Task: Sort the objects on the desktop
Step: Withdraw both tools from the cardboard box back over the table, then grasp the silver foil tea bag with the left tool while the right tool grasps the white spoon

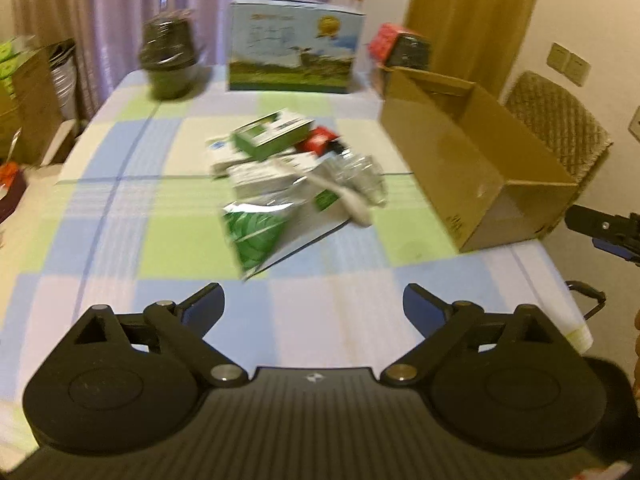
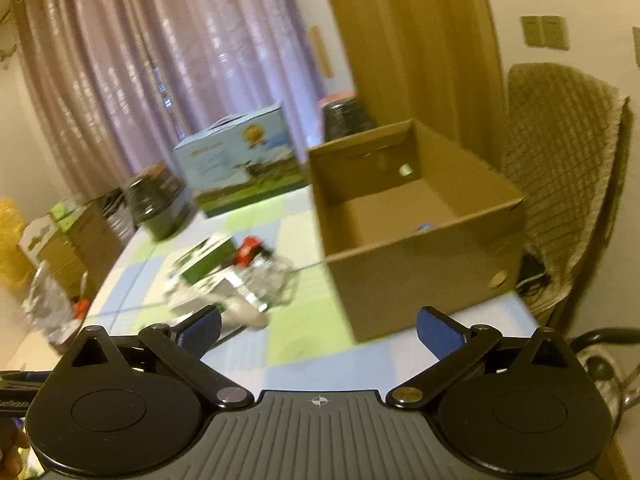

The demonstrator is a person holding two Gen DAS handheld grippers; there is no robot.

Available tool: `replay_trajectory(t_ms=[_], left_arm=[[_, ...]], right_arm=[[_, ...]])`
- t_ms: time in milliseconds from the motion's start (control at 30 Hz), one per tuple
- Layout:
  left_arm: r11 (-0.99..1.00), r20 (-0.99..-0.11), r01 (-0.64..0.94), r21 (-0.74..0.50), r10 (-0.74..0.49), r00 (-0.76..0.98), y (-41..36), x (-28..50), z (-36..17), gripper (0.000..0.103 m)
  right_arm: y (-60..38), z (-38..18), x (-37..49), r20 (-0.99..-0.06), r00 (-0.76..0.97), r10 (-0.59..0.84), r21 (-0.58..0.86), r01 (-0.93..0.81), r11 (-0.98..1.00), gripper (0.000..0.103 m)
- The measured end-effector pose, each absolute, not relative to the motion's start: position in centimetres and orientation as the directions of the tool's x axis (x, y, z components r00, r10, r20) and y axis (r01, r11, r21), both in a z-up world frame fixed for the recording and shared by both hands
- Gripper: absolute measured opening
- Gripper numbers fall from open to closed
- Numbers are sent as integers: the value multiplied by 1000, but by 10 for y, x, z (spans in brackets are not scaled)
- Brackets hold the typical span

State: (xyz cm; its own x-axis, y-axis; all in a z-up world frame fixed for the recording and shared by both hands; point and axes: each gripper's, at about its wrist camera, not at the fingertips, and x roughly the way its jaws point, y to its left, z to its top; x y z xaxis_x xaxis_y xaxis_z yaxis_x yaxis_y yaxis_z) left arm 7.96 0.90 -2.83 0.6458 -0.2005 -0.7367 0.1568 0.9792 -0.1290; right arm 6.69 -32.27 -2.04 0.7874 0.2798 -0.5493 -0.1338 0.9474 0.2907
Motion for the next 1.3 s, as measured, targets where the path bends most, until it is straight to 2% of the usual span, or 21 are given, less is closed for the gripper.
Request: replay_trajectory(t_ms=[300, 600, 867, 933, 1000, 1167, 1300], left_arm=[[988, -736, 104, -112, -153, 660, 51, 57, -24, 96], [976, -741, 217, -33, -170, 650, 46, 66, -21, 96], [927, -766, 374, 21, -225, 602, 36, 100, -31, 96], [904, -777, 427, 39, -241, 582, 34, 113, -34, 96], [881, -788, 469, 56, -250, 563, 32, 127, -36, 96], [821, -809, 563, 97, -264, 525, 23, 163, -42, 96], [772, -820, 626, 108, -287, 495, 17, 191, -47, 96]], right_arm=[[-279, -29, 46, -587, 737, 335, 255, -225, 940, 101], [-251, -36, 54, -611, 699, 371, 154, -354, 922, 101], [-222, -48, 95, -653, 624, 429, -23, -582, 812, 100], [-213, -52, 106, -668, 602, 437, -75, -639, 766, 97], [-205, -59, 122, -695, 570, 438, -112, -688, 717, 90], [-186, -81, 156, -747, 490, 449, -154, -785, 600, 84], [-171, -100, 182, -788, 446, 425, -195, -835, 515, 71]])
